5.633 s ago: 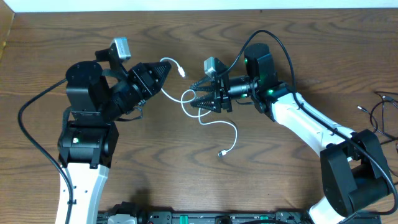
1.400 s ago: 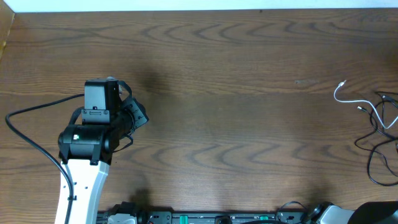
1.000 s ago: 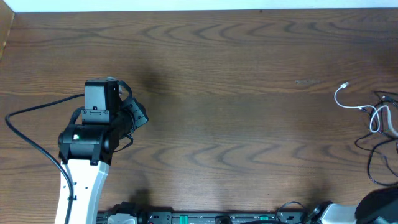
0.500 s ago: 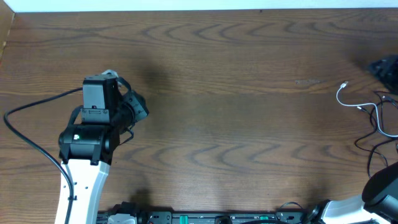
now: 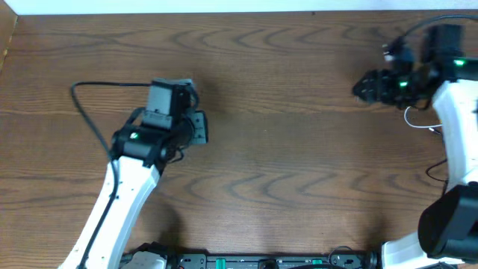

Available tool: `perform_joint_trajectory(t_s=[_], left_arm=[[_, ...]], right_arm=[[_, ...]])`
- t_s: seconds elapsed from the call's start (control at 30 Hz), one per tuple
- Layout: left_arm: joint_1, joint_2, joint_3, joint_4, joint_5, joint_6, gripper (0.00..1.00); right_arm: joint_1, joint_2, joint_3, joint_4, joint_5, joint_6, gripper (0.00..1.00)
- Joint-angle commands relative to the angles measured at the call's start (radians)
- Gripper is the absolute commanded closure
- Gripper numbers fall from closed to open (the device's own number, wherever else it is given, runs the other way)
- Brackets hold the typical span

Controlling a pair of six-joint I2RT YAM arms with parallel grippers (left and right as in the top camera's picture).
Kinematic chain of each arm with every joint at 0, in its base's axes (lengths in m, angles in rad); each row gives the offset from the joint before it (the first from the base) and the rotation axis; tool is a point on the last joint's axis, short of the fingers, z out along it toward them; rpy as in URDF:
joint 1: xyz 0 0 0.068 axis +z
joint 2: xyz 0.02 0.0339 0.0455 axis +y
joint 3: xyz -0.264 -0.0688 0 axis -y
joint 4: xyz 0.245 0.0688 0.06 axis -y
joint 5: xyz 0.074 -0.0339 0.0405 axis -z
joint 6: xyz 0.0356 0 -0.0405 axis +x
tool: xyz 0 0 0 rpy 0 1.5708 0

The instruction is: Untangle cables

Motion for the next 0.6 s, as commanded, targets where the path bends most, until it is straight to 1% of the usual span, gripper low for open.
perform_joint_trajectory(t_s=[0.0,0.03,0.1,0.13,0.17,0.2,0.23,0.27,0.4,0.57], left_arm=[[-0.001,0.06,0.014,-0.049,-0.043,0.07,0.5],[-0.001,0.085,0.014,-0.103,-0.072,0.07,0.43],[0.0,0.105,0.014,-0.168,-0.077,0.07,0.33],[0.0,0.111,0.014,-0.197,-0.077,0.069,0.3],[0.0,0.12,0.014,-0.26,-0.077,0.069,0.18],[0.0,0.122,0.014,-0.287,-0.077,0.066,0.16],[0.0,0.122,0.014,-0.317,-0.077,0.066,0.14],[0.0,0.122,0.014,-0.34,-0.077,0.066,0.11],[0.0,0.121,0.014,-0.442,-0.072,0.066,0.08],[0.0,0.1,0.011,-0.493,-0.054,0.054,0.05]], right_arm=[[0.07,0.002,-0.016,-0.035,0.176,-0.033,0.27],[0.107,0.002,-0.019,-0.084,0.214,-0.032,0.27],[0.13,0.002,-0.019,-0.141,0.22,-0.032,0.25],[0.134,0.002,-0.019,-0.165,0.22,-0.03,0.23],[0.135,0.002,-0.019,-0.216,0.22,-0.025,0.19],[0.134,0.002,-0.019,-0.241,0.22,-0.025,0.12],[0.134,0.002,-0.019,-0.265,0.22,-0.025,0.02],[0.133,0.002,-0.019,-0.286,0.22,-0.025,0.01],[0.133,-0.001,-0.019,-0.372,0.22,-0.024,0.01],[0.133,-0.026,-0.022,-0.422,0.221,-0.006,0.01]])
